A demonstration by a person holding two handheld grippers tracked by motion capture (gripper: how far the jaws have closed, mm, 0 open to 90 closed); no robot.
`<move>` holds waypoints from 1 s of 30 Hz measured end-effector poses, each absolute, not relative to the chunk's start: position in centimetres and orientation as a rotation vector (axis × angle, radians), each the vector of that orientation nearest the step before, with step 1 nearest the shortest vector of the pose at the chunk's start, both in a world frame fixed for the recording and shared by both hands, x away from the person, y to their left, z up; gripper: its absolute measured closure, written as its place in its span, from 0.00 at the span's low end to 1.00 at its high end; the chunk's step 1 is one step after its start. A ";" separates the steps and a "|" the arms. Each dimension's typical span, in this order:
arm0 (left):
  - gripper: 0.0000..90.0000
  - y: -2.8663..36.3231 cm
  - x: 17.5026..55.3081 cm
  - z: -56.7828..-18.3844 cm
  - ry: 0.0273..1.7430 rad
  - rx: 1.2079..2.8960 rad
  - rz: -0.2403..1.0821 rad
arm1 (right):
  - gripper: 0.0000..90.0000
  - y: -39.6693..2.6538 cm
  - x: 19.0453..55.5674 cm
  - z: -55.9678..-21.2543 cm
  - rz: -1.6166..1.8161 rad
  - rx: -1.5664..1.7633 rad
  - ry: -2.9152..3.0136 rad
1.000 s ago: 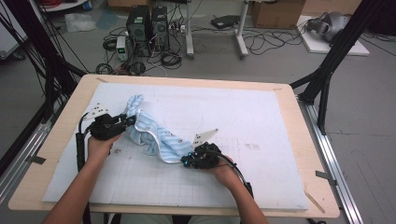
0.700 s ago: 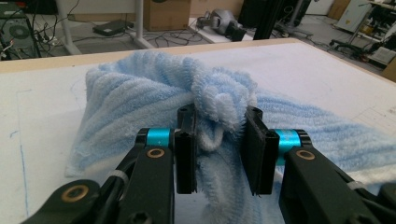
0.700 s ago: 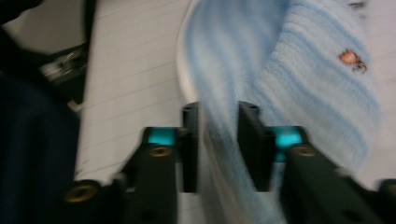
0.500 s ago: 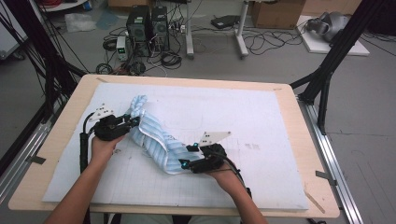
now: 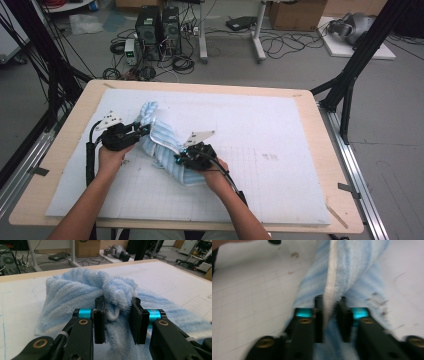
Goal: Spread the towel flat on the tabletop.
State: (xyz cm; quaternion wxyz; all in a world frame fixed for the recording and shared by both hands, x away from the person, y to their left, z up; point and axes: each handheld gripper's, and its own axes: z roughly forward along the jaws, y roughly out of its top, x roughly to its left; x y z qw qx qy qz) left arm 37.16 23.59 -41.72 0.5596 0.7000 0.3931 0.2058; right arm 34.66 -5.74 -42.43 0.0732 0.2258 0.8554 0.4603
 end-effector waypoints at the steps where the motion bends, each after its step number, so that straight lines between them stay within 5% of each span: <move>1: 0.76 23.6 37.2 -41.7 0.927 1.648 0.486 | 0.95 -6.4 35.1 -42.1 1.382 0.706 2.526; 7: 0.67 22.6 37.2 -42.0 0.909 1.678 0.506 | 0.95 -9.9 37.8 -40.8 1.337 0.860 2.378; 23: 0.63 21.8 37.1 -42.0 0.867 1.694 0.465 | 0.92 -16.9 42.3 -42.6 1.143 1.325 1.953; 30: 0.54 20.1 36.9 -42.3 0.801 1.751 0.400 | 0.57 -17.7 41.5 -41.9 1.207 1.333 1.969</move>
